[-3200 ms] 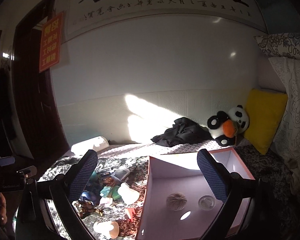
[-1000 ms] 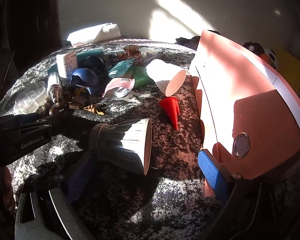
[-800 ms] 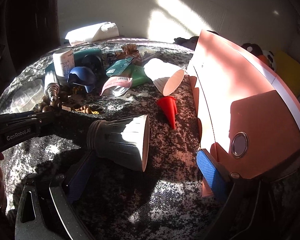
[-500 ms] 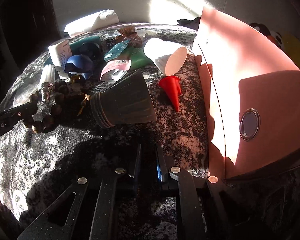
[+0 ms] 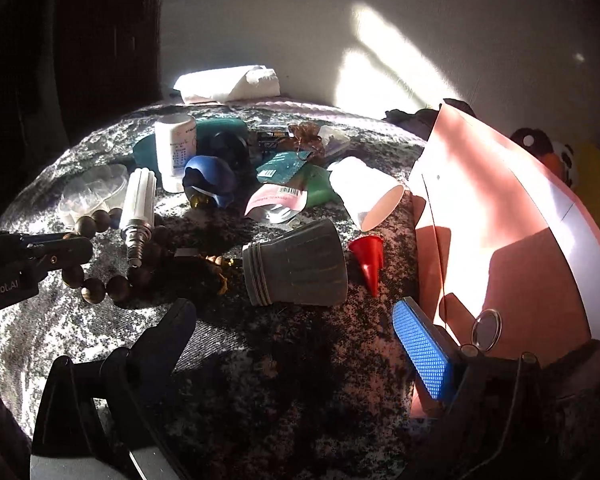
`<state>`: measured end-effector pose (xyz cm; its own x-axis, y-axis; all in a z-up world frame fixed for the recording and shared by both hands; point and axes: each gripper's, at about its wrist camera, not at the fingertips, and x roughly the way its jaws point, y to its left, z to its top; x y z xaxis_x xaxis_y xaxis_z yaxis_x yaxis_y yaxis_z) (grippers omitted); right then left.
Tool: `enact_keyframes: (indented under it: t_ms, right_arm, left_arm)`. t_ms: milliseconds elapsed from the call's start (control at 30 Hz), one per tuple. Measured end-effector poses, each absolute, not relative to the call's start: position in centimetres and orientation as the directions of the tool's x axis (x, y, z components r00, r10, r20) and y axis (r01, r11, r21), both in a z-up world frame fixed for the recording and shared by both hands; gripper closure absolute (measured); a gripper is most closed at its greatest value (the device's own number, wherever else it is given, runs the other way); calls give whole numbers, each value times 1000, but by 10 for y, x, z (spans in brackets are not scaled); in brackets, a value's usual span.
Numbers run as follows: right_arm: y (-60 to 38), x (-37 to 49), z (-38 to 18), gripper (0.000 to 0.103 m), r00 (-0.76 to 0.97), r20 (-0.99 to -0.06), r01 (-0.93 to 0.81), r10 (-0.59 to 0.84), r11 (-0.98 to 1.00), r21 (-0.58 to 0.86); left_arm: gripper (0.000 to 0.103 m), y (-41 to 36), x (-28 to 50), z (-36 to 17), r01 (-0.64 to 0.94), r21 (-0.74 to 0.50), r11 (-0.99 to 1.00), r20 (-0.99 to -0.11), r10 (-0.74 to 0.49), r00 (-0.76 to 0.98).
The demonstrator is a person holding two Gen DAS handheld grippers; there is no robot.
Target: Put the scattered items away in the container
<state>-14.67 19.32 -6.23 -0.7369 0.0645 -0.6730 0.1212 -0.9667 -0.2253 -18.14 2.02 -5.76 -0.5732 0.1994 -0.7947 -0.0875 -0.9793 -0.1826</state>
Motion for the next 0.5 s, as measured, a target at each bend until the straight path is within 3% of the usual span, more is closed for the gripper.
enact_keyframes:
  t_ms: [67, 133, 200, 267, 500]
  right_arm:
    - [193, -158, -63, 2, -749, -657, 118, 85, -958, -260]
    - [200, -175, -68, 5, -718, -695, 139, 40, -970, -200]
    - [204, -186, -71, 15, -688, -726, 155, 0, -977, -147]
    - [204, -187, -69, 41, -683, -731, 154, -8, -979, -134]
    - [206, -191, -64, 41, -665, -746, 150, -36, -985, -87]
  left_arm:
    - [86, 20, -181, -58, -87, -184, -979, -795, 200, -572]
    - [86, 18, -181, -57, -84, -187, -979, -795, 201, -573]
    - [86, 17, -182, -57, -80, -190, -978, -795, 201, -573]
    - [86, 15, -182, -56, -76, -193, -978, -795, 201, -572]
    - [86, 12, -179, -49, -75, -200, -977, -786, 205, -583]
